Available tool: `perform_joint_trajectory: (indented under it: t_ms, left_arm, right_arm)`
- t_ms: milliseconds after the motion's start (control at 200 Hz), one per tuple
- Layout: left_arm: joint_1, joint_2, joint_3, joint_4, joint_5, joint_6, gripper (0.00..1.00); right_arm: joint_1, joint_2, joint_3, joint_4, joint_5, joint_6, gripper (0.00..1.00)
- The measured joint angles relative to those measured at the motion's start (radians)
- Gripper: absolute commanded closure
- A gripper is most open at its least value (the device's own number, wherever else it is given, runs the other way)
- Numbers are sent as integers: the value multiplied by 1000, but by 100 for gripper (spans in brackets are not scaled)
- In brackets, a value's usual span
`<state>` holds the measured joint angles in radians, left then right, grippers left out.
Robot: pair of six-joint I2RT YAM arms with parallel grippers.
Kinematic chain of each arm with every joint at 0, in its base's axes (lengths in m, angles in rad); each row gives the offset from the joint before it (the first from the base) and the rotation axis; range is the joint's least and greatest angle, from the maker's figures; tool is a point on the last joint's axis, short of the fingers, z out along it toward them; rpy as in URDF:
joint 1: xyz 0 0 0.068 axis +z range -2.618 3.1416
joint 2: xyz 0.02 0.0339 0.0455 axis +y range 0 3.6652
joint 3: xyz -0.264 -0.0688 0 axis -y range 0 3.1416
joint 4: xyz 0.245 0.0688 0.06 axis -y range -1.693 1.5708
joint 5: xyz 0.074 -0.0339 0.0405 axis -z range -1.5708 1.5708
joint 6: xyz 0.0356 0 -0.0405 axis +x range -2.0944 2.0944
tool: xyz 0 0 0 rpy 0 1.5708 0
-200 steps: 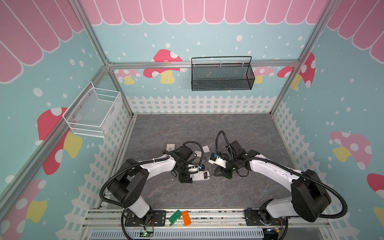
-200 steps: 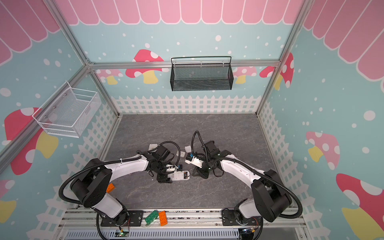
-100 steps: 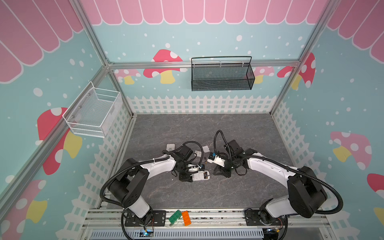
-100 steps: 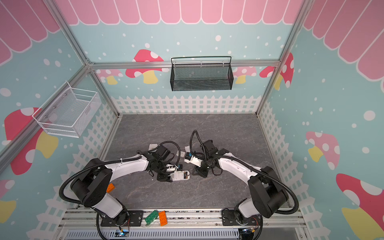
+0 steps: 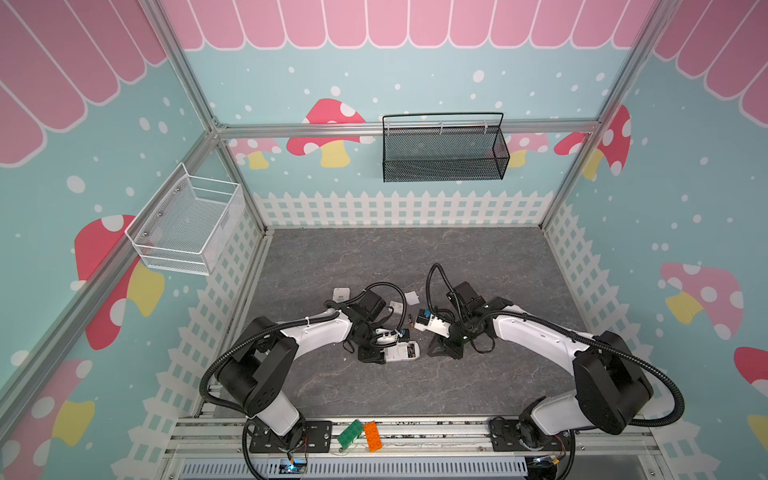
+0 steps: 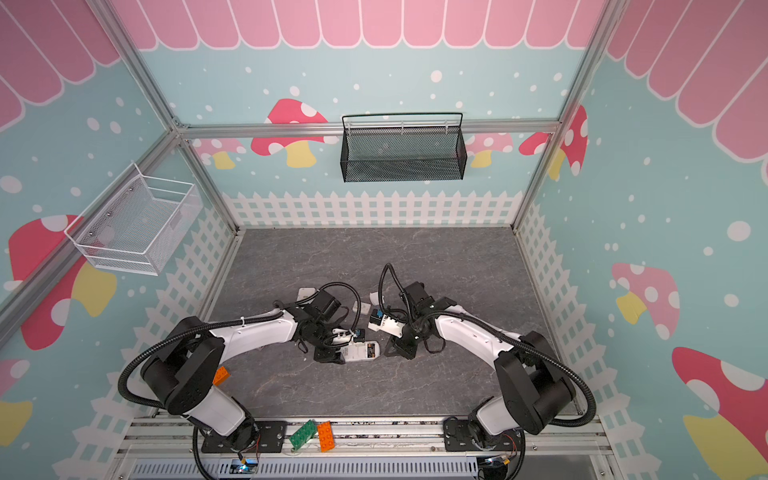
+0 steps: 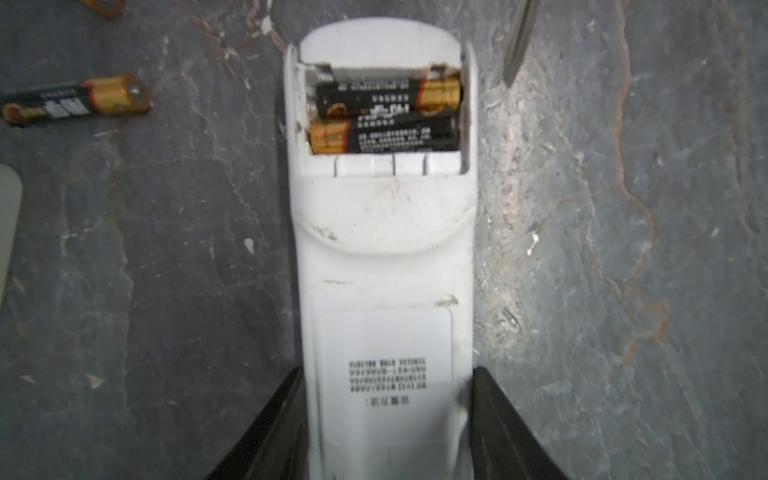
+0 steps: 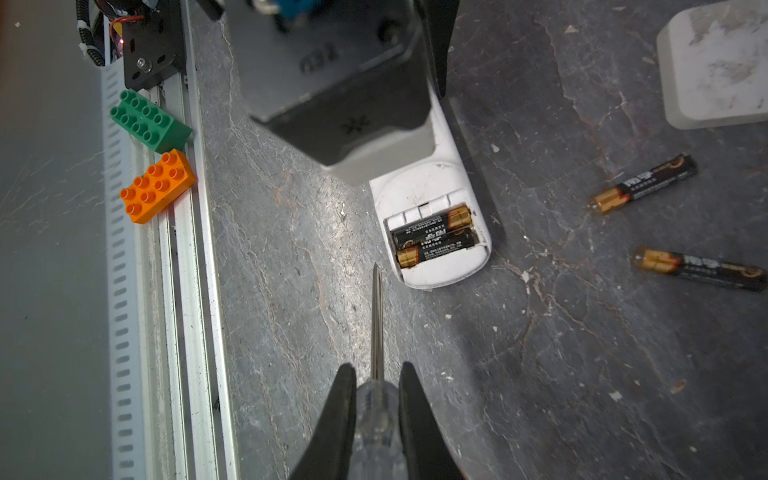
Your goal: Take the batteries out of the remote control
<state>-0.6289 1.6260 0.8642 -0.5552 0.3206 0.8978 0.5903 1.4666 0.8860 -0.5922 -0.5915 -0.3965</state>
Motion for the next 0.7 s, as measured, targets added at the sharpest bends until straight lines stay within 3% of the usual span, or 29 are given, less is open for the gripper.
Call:
perform_joint_trajectory:
  t_ms: [700]
  left_arm:
    - [-1,0,-2,3,0,4,47]
  right_arm:
    - [1,24,35,7,26,-3,100]
